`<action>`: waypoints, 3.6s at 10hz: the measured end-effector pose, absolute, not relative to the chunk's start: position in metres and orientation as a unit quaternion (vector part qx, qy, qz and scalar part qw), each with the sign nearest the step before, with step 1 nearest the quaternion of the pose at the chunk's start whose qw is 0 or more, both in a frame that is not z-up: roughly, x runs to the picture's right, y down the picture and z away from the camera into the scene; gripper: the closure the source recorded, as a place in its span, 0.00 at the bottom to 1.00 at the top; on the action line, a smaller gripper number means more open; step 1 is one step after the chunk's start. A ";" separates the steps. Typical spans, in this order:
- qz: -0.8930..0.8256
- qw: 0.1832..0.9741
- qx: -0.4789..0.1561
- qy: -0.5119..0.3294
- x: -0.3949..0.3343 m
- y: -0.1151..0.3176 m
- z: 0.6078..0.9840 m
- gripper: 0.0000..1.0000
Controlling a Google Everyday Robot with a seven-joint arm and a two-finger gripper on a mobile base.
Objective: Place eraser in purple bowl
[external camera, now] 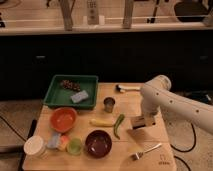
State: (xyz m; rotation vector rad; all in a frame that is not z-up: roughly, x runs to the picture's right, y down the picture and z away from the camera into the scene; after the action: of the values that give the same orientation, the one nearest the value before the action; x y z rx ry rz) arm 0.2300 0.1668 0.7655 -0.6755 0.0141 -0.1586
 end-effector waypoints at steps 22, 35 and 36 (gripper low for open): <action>-0.228 0.919 -0.320 0.017 0.131 0.190 0.720 1.00; -0.275 0.907 -0.319 0.019 0.104 0.195 0.714 0.94; -0.277 0.906 -0.319 0.019 0.103 0.195 0.715 0.94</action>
State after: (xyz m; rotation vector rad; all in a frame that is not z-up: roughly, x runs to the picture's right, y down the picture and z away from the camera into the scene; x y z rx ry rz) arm 0.1027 0.1949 0.7145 -0.6580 0.0386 -0.5711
